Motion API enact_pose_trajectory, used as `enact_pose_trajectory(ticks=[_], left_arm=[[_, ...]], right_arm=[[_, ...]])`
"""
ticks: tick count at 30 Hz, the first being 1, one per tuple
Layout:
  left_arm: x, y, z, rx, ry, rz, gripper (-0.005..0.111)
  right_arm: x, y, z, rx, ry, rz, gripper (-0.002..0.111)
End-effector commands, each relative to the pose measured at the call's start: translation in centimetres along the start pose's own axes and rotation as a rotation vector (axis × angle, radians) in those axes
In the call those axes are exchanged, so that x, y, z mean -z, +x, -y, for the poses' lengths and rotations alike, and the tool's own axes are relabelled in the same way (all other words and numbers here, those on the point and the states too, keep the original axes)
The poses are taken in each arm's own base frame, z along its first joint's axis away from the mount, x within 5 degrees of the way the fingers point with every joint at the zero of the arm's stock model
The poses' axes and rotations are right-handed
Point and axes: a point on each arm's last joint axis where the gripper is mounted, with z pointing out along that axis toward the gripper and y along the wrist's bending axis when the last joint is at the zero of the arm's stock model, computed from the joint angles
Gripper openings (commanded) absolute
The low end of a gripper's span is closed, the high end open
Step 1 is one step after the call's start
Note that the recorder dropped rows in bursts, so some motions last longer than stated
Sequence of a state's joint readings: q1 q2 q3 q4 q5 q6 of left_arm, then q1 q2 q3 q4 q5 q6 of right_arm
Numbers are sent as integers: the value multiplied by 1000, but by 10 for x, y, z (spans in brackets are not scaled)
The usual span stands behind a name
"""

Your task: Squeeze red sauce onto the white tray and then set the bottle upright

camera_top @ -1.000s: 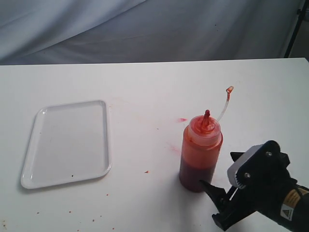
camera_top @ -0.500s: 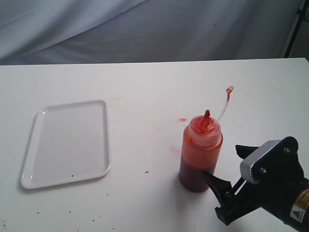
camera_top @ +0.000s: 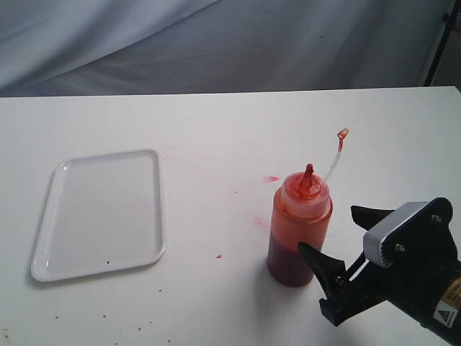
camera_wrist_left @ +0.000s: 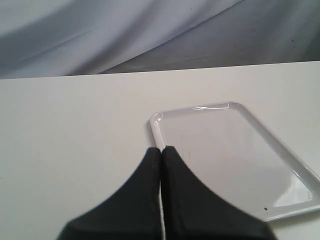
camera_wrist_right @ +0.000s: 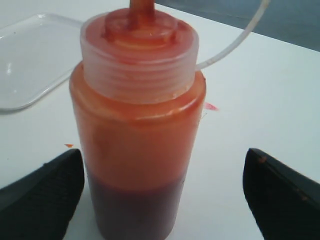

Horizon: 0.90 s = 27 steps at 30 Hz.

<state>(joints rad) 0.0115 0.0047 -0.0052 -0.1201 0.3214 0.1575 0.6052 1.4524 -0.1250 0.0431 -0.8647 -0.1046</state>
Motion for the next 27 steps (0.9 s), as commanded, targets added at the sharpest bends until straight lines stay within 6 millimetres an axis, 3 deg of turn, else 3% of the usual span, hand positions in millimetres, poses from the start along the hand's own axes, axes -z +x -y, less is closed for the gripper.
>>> enact_pose_trajectory(ticks=[1, 14, 27], left_arm=[[0, 1, 0, -4, -3, 10, 0], [0, 1, 0, -4, -3, 10, 0], [0, 1, 0, -4, -3, 10, 0]], right_arm=[[1, -1, -2, 15, -19, 14, 79], [-22, -21, -5, 64, -70, -74, 79], [-23, -24, -5, 144, -70, -42, 79]])
